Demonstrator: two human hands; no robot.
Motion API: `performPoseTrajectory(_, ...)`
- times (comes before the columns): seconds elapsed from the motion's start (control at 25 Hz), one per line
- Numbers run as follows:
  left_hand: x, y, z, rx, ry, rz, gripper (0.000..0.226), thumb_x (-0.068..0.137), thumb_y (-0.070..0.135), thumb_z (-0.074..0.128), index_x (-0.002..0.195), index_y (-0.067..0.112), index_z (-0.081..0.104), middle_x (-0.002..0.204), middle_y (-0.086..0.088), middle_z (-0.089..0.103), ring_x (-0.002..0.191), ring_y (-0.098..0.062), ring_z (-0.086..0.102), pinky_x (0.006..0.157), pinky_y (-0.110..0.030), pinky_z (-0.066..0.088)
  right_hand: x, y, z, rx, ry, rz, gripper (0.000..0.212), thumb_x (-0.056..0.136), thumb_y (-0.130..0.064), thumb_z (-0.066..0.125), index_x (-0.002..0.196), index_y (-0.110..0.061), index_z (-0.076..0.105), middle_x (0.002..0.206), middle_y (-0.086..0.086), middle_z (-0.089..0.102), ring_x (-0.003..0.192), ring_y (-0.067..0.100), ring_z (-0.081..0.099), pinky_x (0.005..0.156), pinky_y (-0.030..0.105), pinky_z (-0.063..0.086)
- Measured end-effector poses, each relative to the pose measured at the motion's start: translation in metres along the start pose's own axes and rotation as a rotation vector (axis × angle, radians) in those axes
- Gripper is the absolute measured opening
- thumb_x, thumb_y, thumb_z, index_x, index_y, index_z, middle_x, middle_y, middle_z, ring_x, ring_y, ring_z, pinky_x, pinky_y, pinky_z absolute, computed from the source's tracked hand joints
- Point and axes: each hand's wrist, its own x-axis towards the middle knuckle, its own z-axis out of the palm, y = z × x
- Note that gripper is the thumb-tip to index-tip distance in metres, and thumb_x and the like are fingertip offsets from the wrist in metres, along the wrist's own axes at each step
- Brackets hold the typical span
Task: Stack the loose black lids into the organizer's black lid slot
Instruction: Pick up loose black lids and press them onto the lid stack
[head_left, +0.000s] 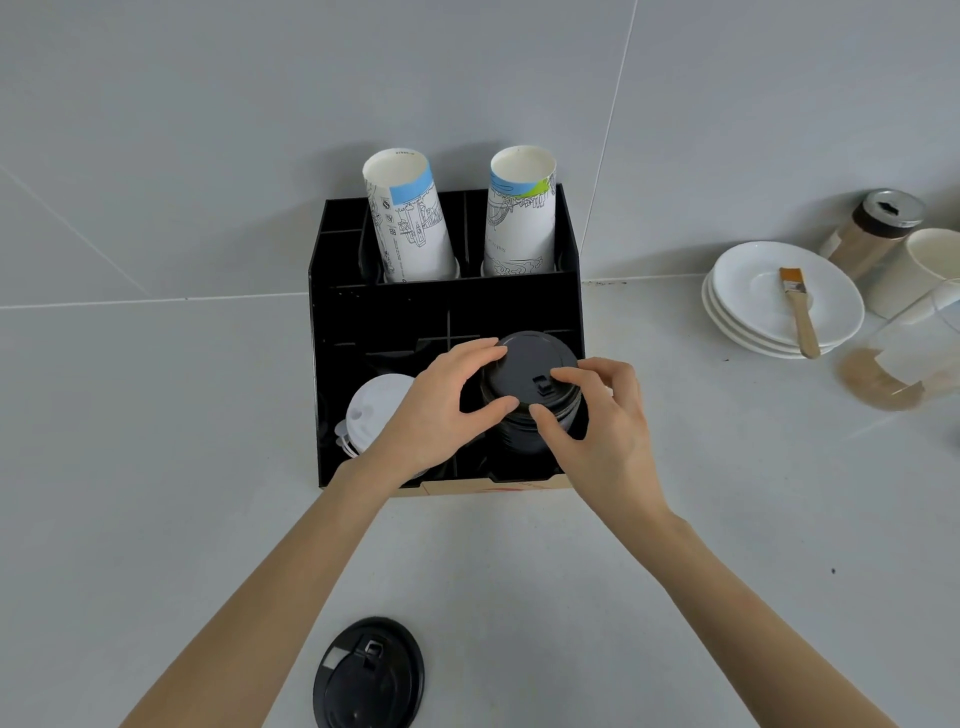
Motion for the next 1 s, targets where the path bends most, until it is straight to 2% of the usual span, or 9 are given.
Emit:
performPoseTrajectory(0.16, 0.005, -0.002, -0.003, 0.016, -0.066, -0.006, 0.054, 0.081, 0.025, 0.062, 0.129, 0.017, 0.040, 0.144, -0.003, 0.036, 0.134, -0.016, 0.031, 0.112, -0.044, 0.030, -0.003, 0.002, 0.000, 0.011, -0.024, -0.017, 0.033, 0.081, -0.015, 0.063, 0.113, -0.014, 0.055, 0.122, 0.010, 0.042, 0.106, 0.010, 0.038, 0.084, 0.020, 0.033)
performPoseTrajectory(0.28, 0.008, -0.003, -0.004, 0.028, -0.100, -0.004, 0.059, 0.078, 0.026, 0.064, 0.130, 0.017, 0.039, 0.145, -0.003, 0.035, 0.134, -0.016, 0.030, 0.112, -0.044, 0.029, -0.002, 0.003, -0.001, 0.001, -0.027, -0.022, 0.032, 0.082, -0.012, 0.061, 0.113, -0.014, 0.055, 0.120, 0.010, 0.044, 0.106, 0.012, 0.041, 0.084, 0.021, 0.033)
performPoseTrajectory(0.4, 0.010, -0.002, -0.004, 0.067, -0.120, 0.001, 0.063, 0.076, 0.029, 0.066, 0.131, 0.018, 0.037, 0.146, -0.002, 0.033, 0.135, -0.016, 0.029, 0.114, -0.039, 0.025, -0.001, 0.004, -0.003, -0.009, -0.035, -0.013, 0.031, 0.082, -0.012, 0.061, 0.112, -0.014, 0.055, 0.118, 0.010, 0.045, 0.108, 0.019, 0.046, 0.082, 0.021, 0.034)
performPoseTrajectory(0.56, 0.011, -0.001, -0.002, 0.094, -0.164, 0.037, 0.063, 0.078, 0.027, 0.065, 0.132, 0.017, 0.035, 0.148, 0.000, 0.030, 0.135, -0.013, 0.027, 0.109, -0.027, 0.022, -0.003, 0.008, -0.002, -0.004, -0.028, -0.015, 0.026, 0.081, -0.012, 0.062, 0.106, -0.012, 0.058, 0.123, 0.009, 0.045, 0.114, 0.019, 0.044, 0.079, 0.006, 0.029)
performPoseTrajectory(0.76, 0.013, -0.004, -0.002, 0.097, -0.189, 0.041, 0.063, 0.080, 0.026, 0.063, 0.134, 0.017, 0.031, 0.149, 0.001, 0.027, 0.134, -0.011, 0.026, 0.103, -0.016, 0.019, -0.002, 0.010, -0.001, 0.012, -0.052, -0.008, 0.024, 0.080, -0.013, 0.063, 0.104, -0.013, 0.058, 0.128, 0.008, 0.046, 0.119, 0.021, 0.042, 0.090, 0.024, 0.032)
performPoseTrajectory(0.88, 0.012, -0.007, 0.000, 0.095, -0.137, 0.053, 0.063, 0.079, 0.026, 0.064, 0.132, 0.016, 0.034, 0.141, -0.001, 0.034, 0.124, -0.005, 0.030, 0.092, 0.004, 0.019, 0.000, 0.011, -0.002, -0.003, -0.053, -0.013, 0.024, 0.080, -0.014, 0.064, 0.103, -0.014, 0.058, 0.126, 0.008, 0.047, 0.117, 0.021, 0.043, 0.090, 0.024, 0.032)
performPoseTrajectory(0.92, 0.011, -0.007, 0.001, 0.091, -0.123, 0.054, 0.062, 0.078, 0.026, 0.065, 0.132, 0.016, 0.034, 0.138, -0.001, 0.035, 0.121, -0.004, 0.031, 0.090, 0.006, 0.019, 0.000, 0.012, -0.002, -0.011, -0.057, -0.016, 0.024, 0.080, -0.015, 0.064, 0.103, -0.014, 0.058, 0.125, 0.008, 0.047, 0.116, 0.021, 0.043, 0.090, 0.024, 0.032)
performPoseTrajectory(1.0, 0.009, -0.006, 0.002, 0.076, -0.114, 0.042, 0.062, 0.079, 0.025, 0.064, 0.132, 0.016, 0.034, 0.137, -0.002, 0.036, 0.118, -0.003, 0.032, 0.095, -0.004, 0.023, -0.001, 0.013, -0.002, -0.027, -0.063, -0.025, 0.024, 0.080, -0.014, 0.064, 0.103, -0.014, 0.058, 0.125, 0.009, 0.046, 0.116, 0.021, 0.043, 0.090, 0.025, 0.033)
